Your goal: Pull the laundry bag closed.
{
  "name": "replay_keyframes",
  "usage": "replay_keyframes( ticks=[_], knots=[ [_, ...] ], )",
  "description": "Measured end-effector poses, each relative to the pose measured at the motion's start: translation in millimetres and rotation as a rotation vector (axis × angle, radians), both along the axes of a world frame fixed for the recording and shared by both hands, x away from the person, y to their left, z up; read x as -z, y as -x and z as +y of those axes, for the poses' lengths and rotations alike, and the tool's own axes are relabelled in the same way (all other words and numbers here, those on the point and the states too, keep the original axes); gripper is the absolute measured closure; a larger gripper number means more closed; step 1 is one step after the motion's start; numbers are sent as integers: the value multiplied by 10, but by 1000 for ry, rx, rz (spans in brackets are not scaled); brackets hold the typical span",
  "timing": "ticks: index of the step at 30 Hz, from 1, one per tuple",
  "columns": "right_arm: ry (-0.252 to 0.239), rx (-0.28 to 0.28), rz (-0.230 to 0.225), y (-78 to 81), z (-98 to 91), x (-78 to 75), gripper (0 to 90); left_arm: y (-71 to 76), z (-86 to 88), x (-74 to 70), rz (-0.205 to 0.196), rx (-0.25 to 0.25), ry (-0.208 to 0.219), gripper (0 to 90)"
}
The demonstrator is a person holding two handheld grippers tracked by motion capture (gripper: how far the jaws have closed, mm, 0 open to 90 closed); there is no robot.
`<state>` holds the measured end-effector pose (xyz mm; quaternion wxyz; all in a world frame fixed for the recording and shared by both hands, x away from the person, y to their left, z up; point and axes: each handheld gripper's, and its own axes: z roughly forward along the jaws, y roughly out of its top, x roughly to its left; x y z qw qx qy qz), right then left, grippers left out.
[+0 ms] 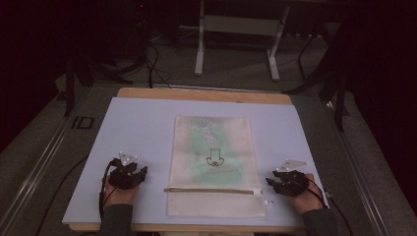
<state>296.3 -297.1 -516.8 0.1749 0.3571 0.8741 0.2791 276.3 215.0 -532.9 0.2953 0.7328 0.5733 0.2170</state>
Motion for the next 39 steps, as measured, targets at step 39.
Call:
replay_keyframes(
  ticks=[39],
  knots=[
    [122, -217, 84, 94, 314, -257, 565, 37, -29, -44, -29, 117, 24, 618]
  ],
)
